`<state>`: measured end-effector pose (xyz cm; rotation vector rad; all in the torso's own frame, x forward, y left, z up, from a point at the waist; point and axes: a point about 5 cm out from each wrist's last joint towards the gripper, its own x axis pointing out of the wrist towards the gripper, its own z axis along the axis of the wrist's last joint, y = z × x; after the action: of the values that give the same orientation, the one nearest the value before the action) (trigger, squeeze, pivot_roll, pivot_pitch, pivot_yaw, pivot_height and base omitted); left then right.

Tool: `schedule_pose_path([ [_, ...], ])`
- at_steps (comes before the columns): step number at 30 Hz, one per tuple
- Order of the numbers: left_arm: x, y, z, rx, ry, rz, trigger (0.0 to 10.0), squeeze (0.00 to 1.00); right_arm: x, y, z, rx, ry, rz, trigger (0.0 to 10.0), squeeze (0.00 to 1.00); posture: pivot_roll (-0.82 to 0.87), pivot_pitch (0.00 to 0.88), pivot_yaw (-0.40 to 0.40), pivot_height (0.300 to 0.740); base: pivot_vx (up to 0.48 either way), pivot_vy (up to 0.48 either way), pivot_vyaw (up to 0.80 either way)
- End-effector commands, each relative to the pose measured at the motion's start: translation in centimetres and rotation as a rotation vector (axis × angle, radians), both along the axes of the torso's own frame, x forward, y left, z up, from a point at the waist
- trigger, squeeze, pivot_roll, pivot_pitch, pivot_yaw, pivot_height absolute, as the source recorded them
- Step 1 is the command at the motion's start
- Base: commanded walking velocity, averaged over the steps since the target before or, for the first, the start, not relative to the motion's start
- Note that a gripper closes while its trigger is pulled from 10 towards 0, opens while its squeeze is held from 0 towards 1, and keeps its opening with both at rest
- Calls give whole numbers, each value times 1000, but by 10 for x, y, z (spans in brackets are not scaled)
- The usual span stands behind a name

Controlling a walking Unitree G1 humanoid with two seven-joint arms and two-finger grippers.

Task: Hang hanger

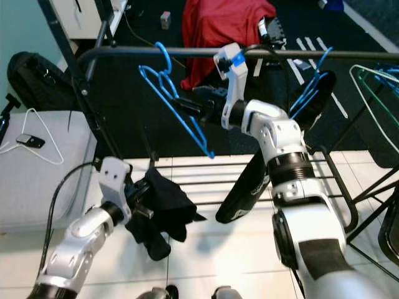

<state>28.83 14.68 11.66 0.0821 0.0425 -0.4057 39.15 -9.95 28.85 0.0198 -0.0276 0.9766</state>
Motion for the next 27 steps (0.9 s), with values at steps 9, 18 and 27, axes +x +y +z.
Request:
schedule_pose_path([
  [9,-10,-7,-1,27,11,-23,10000,0,12,3,0,-142,-71,-107,10000,0,-110,311,-74,740,0,0,0],
  [18,-13,-7,-2,42,26,-21,10000,0,15,17,5,-145,-92,-96,10000,0,-107,316,-77,740,0,0,0],
  [27,-13,-3,-1,53,30,-3,10000,0,15,29,19,-121,-142,-53,10000,0,-107,304,-85,740,0,0,0],
])
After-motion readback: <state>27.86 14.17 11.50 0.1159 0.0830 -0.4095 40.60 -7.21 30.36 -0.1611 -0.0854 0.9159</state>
